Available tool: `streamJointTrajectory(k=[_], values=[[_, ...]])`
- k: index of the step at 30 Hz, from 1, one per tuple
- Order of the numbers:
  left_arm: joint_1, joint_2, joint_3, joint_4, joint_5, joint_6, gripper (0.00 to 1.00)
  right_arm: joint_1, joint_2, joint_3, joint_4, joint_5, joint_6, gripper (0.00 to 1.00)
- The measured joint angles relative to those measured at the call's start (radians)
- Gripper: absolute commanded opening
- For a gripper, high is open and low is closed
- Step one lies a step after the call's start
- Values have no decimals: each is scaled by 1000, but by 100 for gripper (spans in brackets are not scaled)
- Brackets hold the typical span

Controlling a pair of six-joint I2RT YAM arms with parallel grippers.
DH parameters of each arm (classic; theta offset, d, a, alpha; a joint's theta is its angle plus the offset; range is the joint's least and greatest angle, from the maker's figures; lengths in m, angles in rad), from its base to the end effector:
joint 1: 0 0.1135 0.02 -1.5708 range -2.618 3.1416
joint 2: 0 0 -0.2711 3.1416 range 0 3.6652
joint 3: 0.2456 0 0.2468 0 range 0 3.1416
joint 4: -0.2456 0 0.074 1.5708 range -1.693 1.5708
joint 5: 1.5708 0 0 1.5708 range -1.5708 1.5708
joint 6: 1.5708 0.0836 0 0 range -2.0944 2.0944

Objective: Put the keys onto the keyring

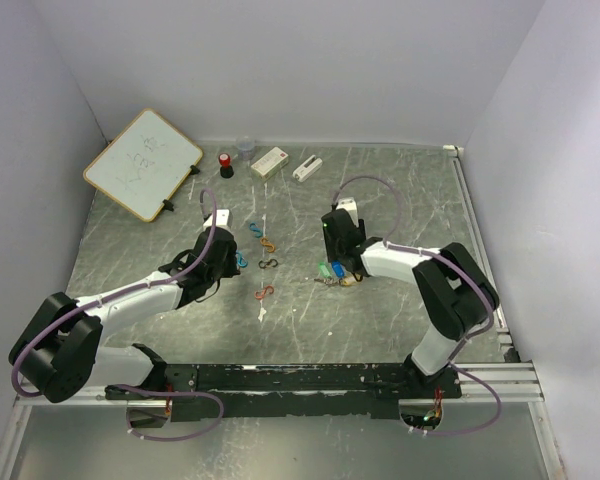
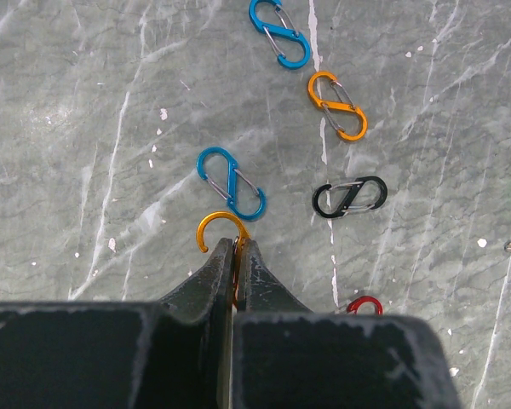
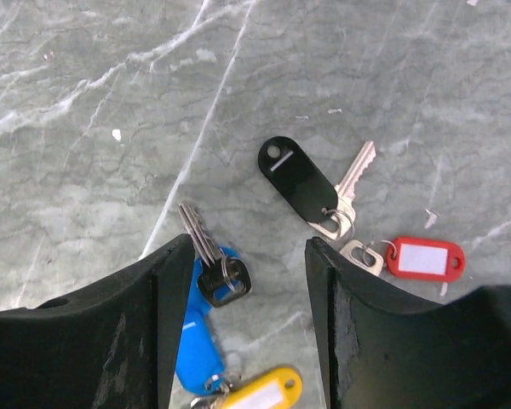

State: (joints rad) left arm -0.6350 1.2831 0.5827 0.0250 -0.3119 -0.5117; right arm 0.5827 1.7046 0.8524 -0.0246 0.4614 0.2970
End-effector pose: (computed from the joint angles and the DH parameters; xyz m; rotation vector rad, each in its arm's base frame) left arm 0.2444 -0.1482 0.1690 -0.0305 2.2227 -0.2846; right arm 0.3162 0.1638 0.1271 -0.1355 2.3300 -0.1361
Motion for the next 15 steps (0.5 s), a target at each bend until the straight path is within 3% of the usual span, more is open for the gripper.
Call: streamJointTrajectory(k=[7, 15], values=[[0, 0, 0, 0, 0, 0, 7, 0, -98, -31, 7, -10, -10, 51], [0, 0, 0, 0, 0, 0, 7, 0, -103, -43, 8, -34, -21, 47]])
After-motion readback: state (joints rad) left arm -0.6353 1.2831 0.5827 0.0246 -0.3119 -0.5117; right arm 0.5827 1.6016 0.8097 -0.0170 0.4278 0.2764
